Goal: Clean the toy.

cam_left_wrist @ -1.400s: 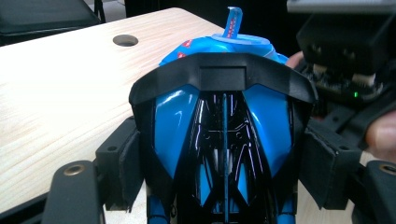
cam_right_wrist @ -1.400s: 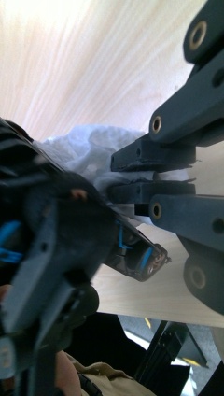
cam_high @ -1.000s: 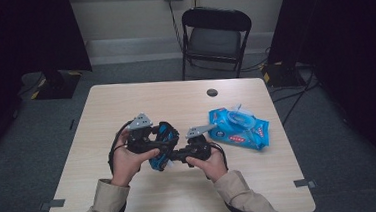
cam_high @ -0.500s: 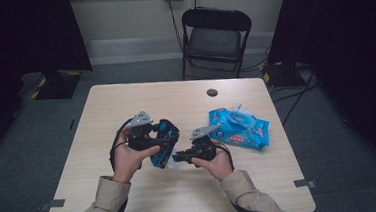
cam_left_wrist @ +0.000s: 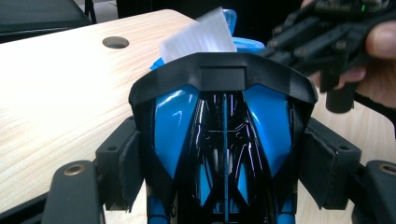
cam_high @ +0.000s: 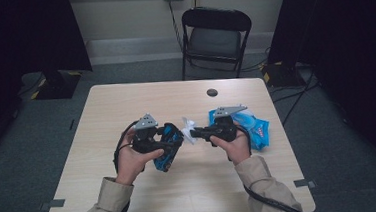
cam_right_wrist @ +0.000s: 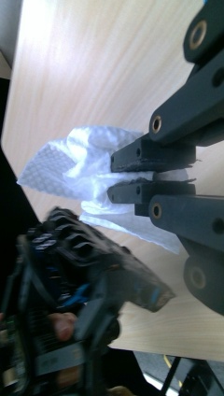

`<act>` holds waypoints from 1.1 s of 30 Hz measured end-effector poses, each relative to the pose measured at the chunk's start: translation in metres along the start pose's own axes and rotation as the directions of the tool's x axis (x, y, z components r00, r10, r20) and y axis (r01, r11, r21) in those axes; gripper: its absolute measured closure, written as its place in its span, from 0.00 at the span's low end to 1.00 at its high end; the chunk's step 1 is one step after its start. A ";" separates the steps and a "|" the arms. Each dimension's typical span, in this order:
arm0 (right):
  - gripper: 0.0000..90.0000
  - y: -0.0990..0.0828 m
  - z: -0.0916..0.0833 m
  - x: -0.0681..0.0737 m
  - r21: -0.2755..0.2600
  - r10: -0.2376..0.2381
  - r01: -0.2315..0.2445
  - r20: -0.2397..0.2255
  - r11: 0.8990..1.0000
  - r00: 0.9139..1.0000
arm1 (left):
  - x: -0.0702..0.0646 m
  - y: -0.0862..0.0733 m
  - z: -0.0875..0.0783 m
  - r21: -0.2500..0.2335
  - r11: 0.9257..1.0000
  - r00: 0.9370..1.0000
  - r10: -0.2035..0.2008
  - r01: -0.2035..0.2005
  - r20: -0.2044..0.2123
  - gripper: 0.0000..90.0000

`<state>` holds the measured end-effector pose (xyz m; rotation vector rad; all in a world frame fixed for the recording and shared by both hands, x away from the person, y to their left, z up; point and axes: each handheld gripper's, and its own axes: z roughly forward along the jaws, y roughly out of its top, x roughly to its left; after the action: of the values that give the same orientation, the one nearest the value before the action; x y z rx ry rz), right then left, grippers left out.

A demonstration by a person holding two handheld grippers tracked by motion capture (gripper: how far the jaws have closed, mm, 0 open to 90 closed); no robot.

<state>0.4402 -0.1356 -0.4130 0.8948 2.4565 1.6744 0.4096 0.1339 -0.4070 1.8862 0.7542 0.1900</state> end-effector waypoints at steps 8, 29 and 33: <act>0.94 0.005 0.014 0.007 -0.004 -0.011 0.011 -0.045 1.000 0.999 | -0.001 -0.002 0.002 -0.003 1.000 1.000 -0.005 0.005 0.023 0.28; 0.94 0.001 0.043 0.021 0.027 -0.018 0.022 -0.117 0.999 0.993 | 0.004 -0.001 -0.012 -0.040 0.999 1.000 -0.029 0.029 0.006 0.28; 0.94 -0.004 0.044 0.022 0.038 -0.016 0.020 -0.124 0.999 0.992 | 0.003 0.001 -0.009 -0.043 0.999 1.000 -0.029 0.030 0.009 0.28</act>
<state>0.4352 -0.0892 -0.4283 0.7932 2.5763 1.7320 0.4084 0.1426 -0.4025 1.8329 0.7659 0.1781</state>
